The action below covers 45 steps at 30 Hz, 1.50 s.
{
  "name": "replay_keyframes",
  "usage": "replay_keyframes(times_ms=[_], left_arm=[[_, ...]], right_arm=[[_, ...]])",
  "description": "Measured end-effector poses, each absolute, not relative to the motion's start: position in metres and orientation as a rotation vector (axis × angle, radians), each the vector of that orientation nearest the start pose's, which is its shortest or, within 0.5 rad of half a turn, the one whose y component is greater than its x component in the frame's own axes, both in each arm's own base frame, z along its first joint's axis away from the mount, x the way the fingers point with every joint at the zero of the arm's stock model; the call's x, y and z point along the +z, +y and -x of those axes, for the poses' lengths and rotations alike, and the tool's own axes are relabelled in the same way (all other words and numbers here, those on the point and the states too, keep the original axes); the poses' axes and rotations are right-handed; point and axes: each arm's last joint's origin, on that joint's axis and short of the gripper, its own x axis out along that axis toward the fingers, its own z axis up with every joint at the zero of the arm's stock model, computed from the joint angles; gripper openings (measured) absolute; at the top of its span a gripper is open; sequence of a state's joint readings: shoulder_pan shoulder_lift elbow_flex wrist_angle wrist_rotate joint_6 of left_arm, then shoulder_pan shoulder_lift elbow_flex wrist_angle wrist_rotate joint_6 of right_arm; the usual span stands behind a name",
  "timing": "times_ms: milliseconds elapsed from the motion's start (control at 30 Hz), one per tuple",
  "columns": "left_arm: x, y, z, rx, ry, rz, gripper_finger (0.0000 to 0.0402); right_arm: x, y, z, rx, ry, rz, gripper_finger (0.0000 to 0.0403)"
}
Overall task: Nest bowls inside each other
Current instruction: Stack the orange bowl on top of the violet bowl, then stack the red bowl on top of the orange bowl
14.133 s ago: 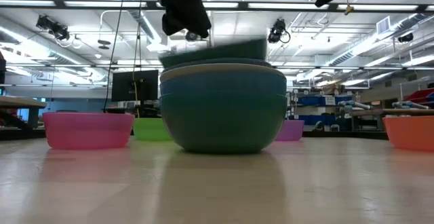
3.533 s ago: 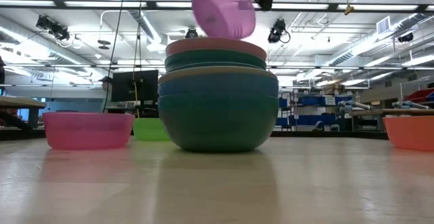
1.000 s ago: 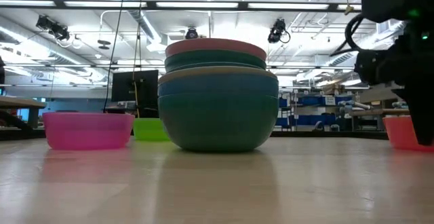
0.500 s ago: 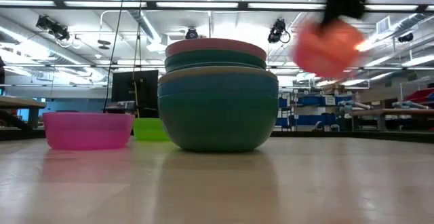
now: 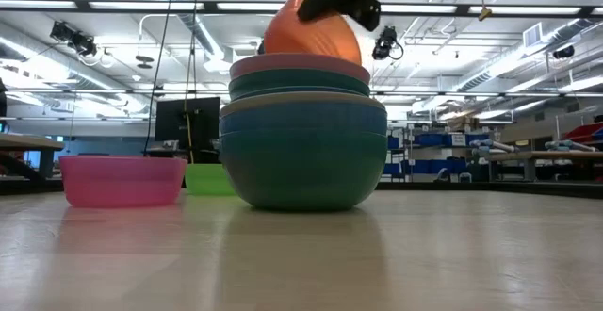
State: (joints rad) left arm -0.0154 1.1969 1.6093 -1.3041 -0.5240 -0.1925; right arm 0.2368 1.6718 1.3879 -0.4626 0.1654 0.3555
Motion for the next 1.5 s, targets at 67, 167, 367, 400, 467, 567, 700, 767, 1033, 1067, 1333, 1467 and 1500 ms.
replay_keyframes(times_ms=[67,167,367,400,467,567,700,767,1033,1067,1333,1467,1500], left_arm=[[0.43,0.012,-0.182,0.554,0.824,-0.065,0.0092],[0.43,0.012,-0.182,0.555,0.827,-0.065,0.0092],[0.429,0.012,-0.182,0.554,0.827,-0.063,0.0092],[0.429,0.012,-0.182,0.556,0.825,-0.057,0.0092],[0.424,0.01,-0.183,0.525,0.855,-0.025,0.0092],[0.41,0.007,-0.181,0.433,0.969,0.046,0.0092],[0.386,0.0,-0.181,0.379,1.103,0.097,0.0092],[0.375,-0.001,-0.184,0.383,1.135,0.095,0.0092],[0.362,-0.003,-0.196,0.373,1.073,0.1,0.0092],[0.363,-0.003,-0.197,0.37,1.062,0.1,0.0092],[0.362,-0.003,-0.196,0.371,1.074,0.096,0.0092],[0.362,-0.007,-0.197,0.312,1.071,0.162,0.0092],[0.361,-0.01,-0.198,0.275,1.08,0.199,0.0092]], right_arm=[[0.291,0.083,-0.366,-0.061,0.773,-0.182,0.0029],[0.296,0.084,-0.37,-0.082,0.861,-0.165,0.0066],[0.319,0.083,-0.366,-0.124,0.934,-0.143,0.0135],[0.324,0.084,-0.362,-0.142,0.941,-0.138,0.0142],[0.335,0.085,-0.35,-0.208,0.954,-0.104,0.0149],[0.349,0.088,-0.327,-0.331,0.942,-0.045,0.0149],[0.362,0.099,-0.318,-0.422,0.804,-0.002,0.0143],[0.362,0.104,-0.323,-0.413,0.766,0.009,0.0139],[0.312,0.109,-0.361,-0.427,0.882,0.061,0.0123],[0.304,0.11,-0.366,-0.42,0.908,0.059,0.0122],[0.286,0.113,-0.371,-0.388,0.994,0.052,0.012],[0.325,0.099,-0.343,-0.454,0.932,0.064,0.0115],[0.337,0.095,-0.331,-0.487,0.917,0.054,0.0114]])
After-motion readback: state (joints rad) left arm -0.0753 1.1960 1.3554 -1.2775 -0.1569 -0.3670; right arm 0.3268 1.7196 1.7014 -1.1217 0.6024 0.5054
